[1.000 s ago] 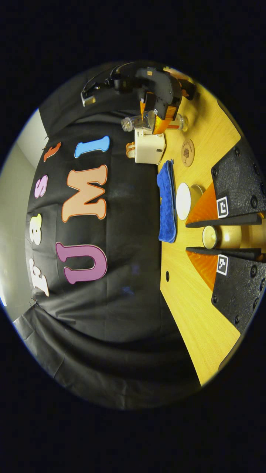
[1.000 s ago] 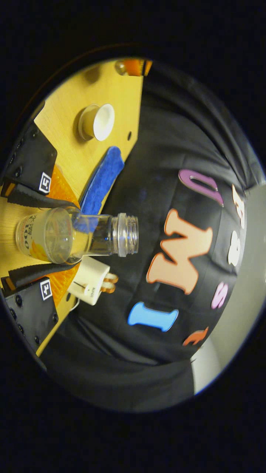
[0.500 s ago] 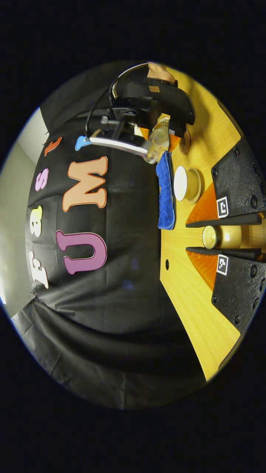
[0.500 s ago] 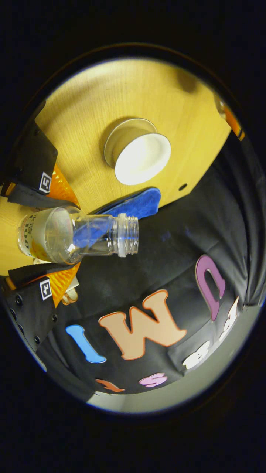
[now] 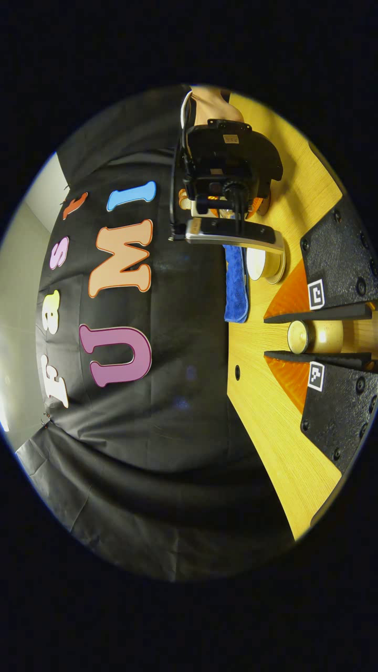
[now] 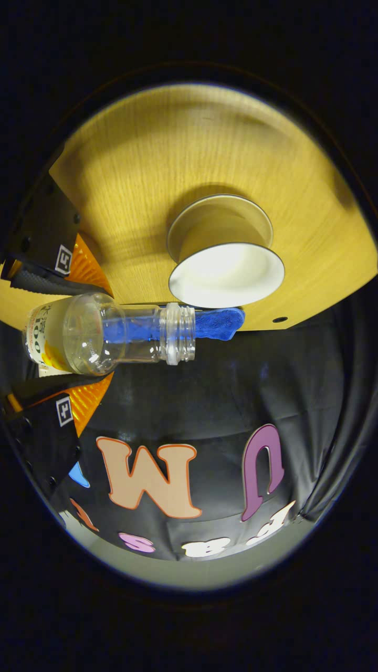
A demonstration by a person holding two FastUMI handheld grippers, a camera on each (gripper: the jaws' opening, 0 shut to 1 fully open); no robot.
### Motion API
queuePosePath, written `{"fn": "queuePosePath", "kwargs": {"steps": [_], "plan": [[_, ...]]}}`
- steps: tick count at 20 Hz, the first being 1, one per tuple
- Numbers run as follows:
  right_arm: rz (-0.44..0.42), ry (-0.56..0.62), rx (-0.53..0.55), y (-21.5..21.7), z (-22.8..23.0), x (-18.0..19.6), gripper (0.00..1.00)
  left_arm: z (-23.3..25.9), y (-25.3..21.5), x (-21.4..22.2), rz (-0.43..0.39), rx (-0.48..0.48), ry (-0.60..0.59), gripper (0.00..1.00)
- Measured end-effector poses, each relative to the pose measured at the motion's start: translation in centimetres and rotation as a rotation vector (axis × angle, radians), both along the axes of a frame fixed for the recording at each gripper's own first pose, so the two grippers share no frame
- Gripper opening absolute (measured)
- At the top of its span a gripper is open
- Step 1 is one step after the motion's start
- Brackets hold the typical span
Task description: Open the teacup lid with one hand, grasp the water bottle and pour water into the teacup with the other hand; after pouring, place the water bottle on the coaster and then close the teacup lid.
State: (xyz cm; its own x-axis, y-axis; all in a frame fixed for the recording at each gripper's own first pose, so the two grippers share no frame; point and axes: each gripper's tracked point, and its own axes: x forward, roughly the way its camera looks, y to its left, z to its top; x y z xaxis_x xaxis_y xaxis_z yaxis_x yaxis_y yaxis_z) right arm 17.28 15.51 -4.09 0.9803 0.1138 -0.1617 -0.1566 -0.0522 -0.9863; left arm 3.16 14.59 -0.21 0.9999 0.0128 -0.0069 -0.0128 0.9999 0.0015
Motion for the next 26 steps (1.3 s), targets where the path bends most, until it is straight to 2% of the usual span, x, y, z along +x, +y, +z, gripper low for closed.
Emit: {"fn": "queuePosePath", "kwargs": {"steps": [6, 26], "plan": [[0.042, -0.032, -0.129, 0.4, 0.3, -0.1, 0.69, 0.0, 0.0, 0.1, 0.000, -0.001, -0.001, 0.22], [0.160, -0.139, -0.399, 3.8, 3.3, 0.0, 0.67, 0.0, -0.1, 0.2, -0.006, -0.002, -0.003, 0.22]]}}
